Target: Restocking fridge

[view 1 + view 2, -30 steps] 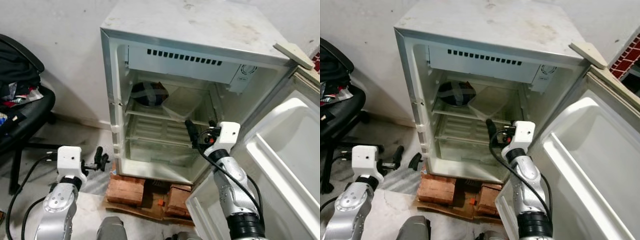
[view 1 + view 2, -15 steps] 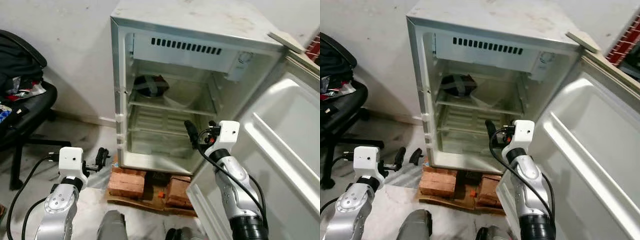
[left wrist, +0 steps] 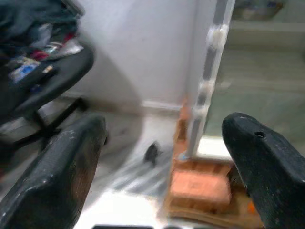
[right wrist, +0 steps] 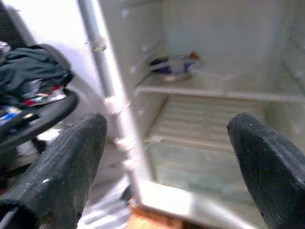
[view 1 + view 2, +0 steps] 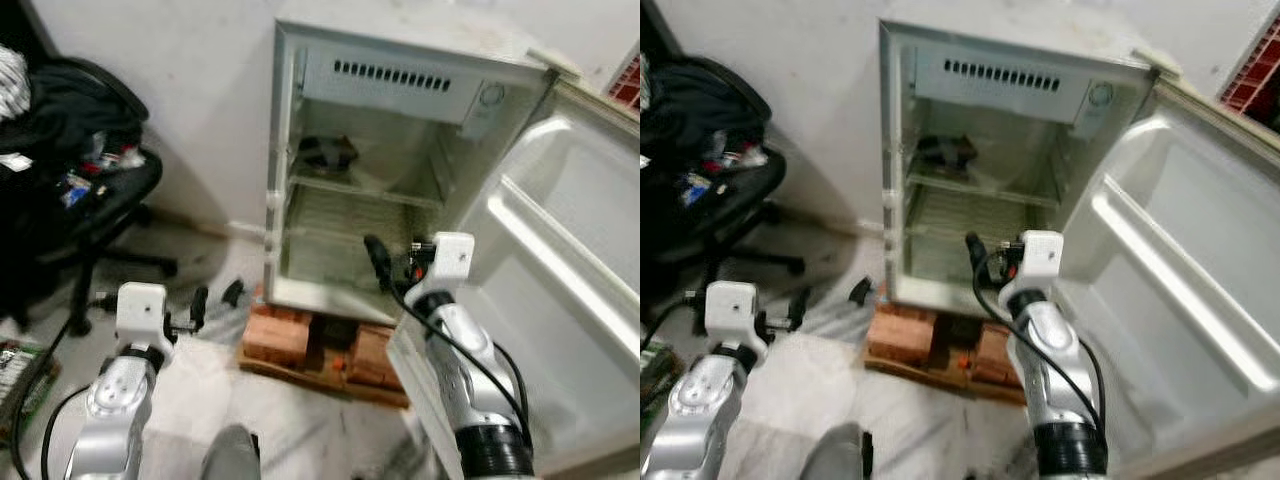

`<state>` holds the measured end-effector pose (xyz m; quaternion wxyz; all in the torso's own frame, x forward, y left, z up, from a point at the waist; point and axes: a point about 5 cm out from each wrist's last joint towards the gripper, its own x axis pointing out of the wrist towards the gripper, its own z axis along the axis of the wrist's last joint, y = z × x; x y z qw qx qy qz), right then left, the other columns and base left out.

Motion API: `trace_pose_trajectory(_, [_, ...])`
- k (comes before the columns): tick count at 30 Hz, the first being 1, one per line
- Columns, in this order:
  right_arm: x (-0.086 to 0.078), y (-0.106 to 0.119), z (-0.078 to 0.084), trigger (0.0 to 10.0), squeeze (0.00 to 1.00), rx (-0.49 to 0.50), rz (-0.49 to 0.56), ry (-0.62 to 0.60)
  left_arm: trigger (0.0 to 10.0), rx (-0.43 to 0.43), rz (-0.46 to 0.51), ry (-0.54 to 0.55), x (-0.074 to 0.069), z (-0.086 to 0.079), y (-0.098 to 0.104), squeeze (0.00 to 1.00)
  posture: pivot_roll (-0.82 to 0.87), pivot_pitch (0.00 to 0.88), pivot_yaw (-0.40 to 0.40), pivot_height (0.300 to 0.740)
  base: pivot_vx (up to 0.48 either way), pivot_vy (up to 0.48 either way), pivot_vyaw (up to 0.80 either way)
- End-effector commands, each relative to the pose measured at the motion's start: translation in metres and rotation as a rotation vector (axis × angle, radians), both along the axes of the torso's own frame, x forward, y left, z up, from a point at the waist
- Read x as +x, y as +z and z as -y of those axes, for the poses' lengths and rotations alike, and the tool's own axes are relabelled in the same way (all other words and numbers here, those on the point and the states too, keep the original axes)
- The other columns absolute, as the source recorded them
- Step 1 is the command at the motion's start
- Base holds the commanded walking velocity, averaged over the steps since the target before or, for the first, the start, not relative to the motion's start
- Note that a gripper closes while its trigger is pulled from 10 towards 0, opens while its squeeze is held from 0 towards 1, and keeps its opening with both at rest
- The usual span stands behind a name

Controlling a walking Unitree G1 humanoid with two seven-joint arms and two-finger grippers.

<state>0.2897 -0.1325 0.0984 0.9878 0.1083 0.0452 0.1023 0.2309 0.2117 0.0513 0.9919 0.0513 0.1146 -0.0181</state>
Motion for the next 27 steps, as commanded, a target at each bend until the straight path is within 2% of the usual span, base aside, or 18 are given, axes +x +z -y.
trace_pose_trajectory(1, [-0.001, 0.002, 0.003, 10.0, 0.00, -0.001, 0.001, -0.013, 10.0, 0.012, 0.002, -0.006, 0.001, 0.001, 0.003, 0.00, 0.17, 0.033, -0.082, 0.740, -0.289, 0.000, 0.00])
trace_pose_trajectory(4, [-0.002, 0.001, 0.001, 10.0, 0.00, -0.003, -0.007, -0.001, 10.0, 0.016, 0.009, -0.003, 0.002, 0.000, 0.007, 0.00, 0.16, 0.040, -0.084, 0.740, -0.287, 0.000, 0.00])
trace_pose_trajectory(10, [-0.003, 0.000, 0.002, 10.0, 0.00, -0.008, -0.013, -0.001, 10.0, 0.015, -0.003, -0.003, 0.001, 0.002, 0.001, 0.00, 0.17, 0.042, -0.080, 0.740, -0.284, 0.000, -0.51])
trace_pose_trajectory(27, [-0.004, -0.008, 0.007, 10.0, 0.00, -0.020, -0.048, -0.007, 10.0, 0.011, -0.030, -0.015, -0.001, 0.007, -0.005, 0.00, 0.18, 0.011, -0.092, 0.740, -0.284, 0.000, -0.80])
